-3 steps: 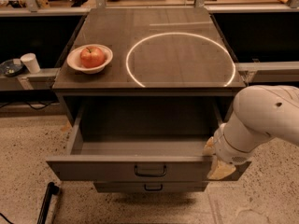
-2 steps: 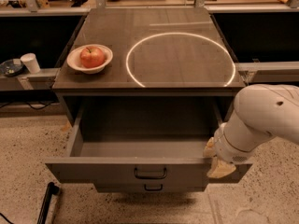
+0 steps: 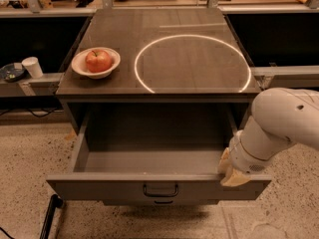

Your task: Open top drawer

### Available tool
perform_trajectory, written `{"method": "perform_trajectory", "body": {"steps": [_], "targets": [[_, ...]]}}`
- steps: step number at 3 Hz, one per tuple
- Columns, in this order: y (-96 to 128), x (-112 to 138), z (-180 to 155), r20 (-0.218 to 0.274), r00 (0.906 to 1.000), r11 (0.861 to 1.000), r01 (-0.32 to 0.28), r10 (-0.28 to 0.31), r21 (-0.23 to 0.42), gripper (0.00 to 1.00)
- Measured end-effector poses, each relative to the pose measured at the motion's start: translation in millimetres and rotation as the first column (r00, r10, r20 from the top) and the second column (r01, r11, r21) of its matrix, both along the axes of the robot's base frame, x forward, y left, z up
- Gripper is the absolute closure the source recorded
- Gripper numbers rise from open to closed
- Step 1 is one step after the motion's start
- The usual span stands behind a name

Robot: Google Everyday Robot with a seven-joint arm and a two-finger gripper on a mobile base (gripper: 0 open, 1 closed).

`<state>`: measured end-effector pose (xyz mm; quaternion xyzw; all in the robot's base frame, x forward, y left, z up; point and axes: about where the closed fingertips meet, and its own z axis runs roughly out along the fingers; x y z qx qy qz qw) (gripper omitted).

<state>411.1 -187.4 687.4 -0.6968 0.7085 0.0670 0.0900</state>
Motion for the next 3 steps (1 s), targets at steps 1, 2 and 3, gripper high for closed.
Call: {"method": "perform_trajectory", "body": {"steps": [1,2,3], "targets": [[1.1,0.1,1.1,-0.001,1.0000,1.000,-0.004,0.004,0.003,0.77],[3.2,0.0,4.3,0.004,0.9999,1.000,-0.011,0.011,0.007,0.59],[3.2,0.0,4.3,0.004,0.9999,1.000,-0.011,0.011,0.007,0.35]]}}
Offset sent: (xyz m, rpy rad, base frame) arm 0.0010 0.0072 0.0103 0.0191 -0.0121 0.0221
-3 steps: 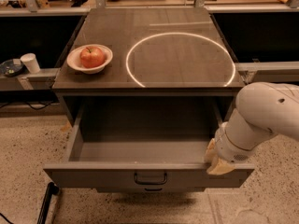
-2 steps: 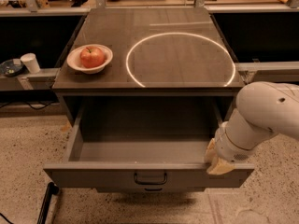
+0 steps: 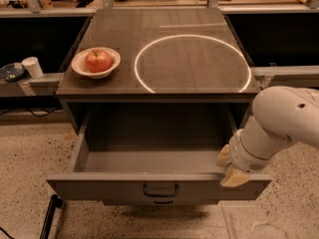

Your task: Open top drawer

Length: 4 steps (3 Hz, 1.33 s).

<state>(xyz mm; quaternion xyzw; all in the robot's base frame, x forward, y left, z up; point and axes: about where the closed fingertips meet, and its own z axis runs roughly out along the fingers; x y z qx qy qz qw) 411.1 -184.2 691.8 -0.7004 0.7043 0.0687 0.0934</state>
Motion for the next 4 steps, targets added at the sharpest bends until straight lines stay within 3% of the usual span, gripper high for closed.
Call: {"method": "perform_trajectory", "body": {"steps": [1,2,4], "targets": [[0,0,0,0.000,1.0000,1.000,0.000,0.000,0.000,0.13],[0,0,0,0.000,1.0000,1.000,0.000,0.000,0.000,0.00],[5,-24,-17,-0.068,0.9976,1.000,-0.008,0.008,-0.006,0.00]]}}
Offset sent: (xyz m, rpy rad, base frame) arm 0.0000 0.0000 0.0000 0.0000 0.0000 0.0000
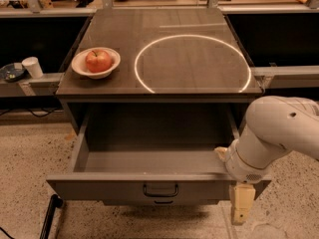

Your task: Open top drawer

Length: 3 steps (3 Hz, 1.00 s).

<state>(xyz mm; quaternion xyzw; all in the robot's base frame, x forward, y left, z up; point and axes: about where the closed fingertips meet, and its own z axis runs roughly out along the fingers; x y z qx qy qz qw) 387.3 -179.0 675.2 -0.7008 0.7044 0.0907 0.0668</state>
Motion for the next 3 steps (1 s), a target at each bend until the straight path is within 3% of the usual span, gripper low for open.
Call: {"method": "perform_trajectory", "body": {"steps": [1,3], "targets": [[4,-16,1,-0.022,0.9997,1.000,-0.011,0.011,-0.003,0.15],[2,-37,8,-0.045,0.9989,1.000,-0.015,0.014,-0.025,0.62]]}}
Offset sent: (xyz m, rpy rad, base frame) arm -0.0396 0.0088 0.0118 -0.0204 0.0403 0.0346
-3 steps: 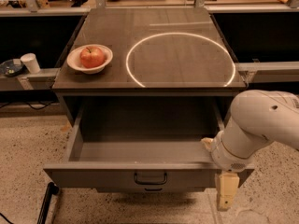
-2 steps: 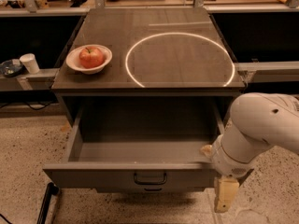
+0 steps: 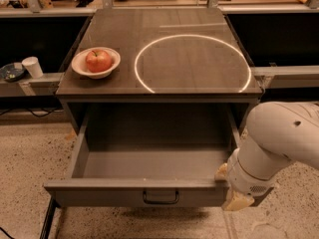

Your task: Open top drawer

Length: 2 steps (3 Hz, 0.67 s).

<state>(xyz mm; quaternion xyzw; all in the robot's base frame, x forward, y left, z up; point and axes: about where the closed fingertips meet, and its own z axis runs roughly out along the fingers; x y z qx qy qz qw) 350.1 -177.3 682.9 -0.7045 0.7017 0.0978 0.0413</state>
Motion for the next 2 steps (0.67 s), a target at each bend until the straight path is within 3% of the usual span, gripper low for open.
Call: {"method": "perform_trajectory", "body": {"steps": [1,2], "targets": [[-3.8,-5.1,2.1,-0.006,1.0000,1.000,0.007,-0.007,-0.007,0.78],[-4.7,-6.1,3.6,-0.005,1.0000,1.000,0.008,-0.008,-0.008,0.76]]}}
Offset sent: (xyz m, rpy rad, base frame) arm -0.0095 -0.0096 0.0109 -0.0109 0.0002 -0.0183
